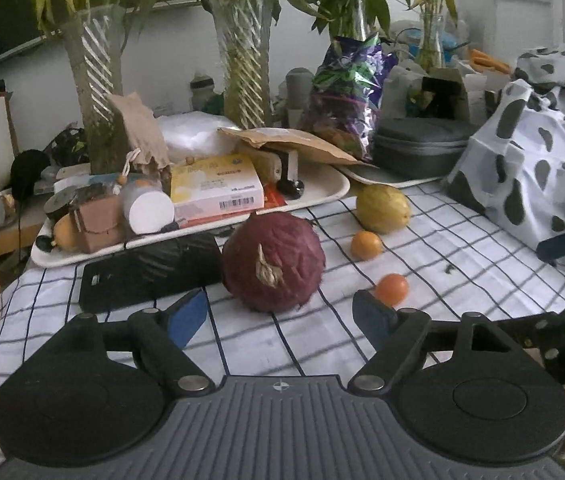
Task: Organize fruits
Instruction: 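Withdraw both grippers from the plate toward the dark red fruit and small orange, then grasp the large dark red fruit with the left gripper while the right grasps a small orange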
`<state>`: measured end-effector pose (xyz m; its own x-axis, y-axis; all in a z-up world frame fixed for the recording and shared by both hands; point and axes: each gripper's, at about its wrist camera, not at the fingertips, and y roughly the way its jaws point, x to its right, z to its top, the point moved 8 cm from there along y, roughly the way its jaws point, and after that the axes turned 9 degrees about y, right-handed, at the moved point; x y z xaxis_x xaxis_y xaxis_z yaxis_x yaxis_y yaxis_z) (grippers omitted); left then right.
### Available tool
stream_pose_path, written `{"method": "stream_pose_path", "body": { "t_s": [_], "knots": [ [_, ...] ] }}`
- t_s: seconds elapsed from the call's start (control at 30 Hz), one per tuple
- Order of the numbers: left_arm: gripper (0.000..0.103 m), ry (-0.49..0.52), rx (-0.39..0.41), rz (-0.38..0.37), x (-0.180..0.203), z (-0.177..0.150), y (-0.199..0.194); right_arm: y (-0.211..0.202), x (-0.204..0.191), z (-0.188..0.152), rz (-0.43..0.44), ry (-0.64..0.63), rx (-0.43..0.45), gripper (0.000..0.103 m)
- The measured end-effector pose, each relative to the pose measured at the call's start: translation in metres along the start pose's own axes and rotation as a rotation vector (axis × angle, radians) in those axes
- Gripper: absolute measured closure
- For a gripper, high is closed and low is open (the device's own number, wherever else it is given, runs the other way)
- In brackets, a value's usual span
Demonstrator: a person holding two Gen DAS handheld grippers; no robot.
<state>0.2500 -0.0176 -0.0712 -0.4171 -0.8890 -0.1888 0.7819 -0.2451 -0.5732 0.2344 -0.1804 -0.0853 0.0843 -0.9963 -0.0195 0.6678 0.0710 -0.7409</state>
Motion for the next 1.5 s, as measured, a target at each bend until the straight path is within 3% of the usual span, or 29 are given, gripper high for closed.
{"method": "stream_pose_path", "body": {
  "t_s": [0.6,1.0,1.2,1.5],
  "knots": [
    [0.021,0.014,0.002,-0.093,-0.013,0.013,0.069,0.054,-0.012,0.029,0.049,-0.086,-0.056,0.0],
    [0.022,-0.021,-0.049,-0.142,-0.013,0.009,0.092,0.075,-0.023,0.036,0.079,-0.128,-0.063,0.0],
    [0.034,-0.071,-0.047,-0.163,-0.018,0.011,0.089,0.078,-0.032,0.039,0.117,-0.145,-0.035,0.001],
    [0.038,-0.081,-0.055,-0.174,-0.019,0.012,0.086,0.079,-0.047,0.041,0.175,-0.178,-0.009,0.034]
  ]
}}
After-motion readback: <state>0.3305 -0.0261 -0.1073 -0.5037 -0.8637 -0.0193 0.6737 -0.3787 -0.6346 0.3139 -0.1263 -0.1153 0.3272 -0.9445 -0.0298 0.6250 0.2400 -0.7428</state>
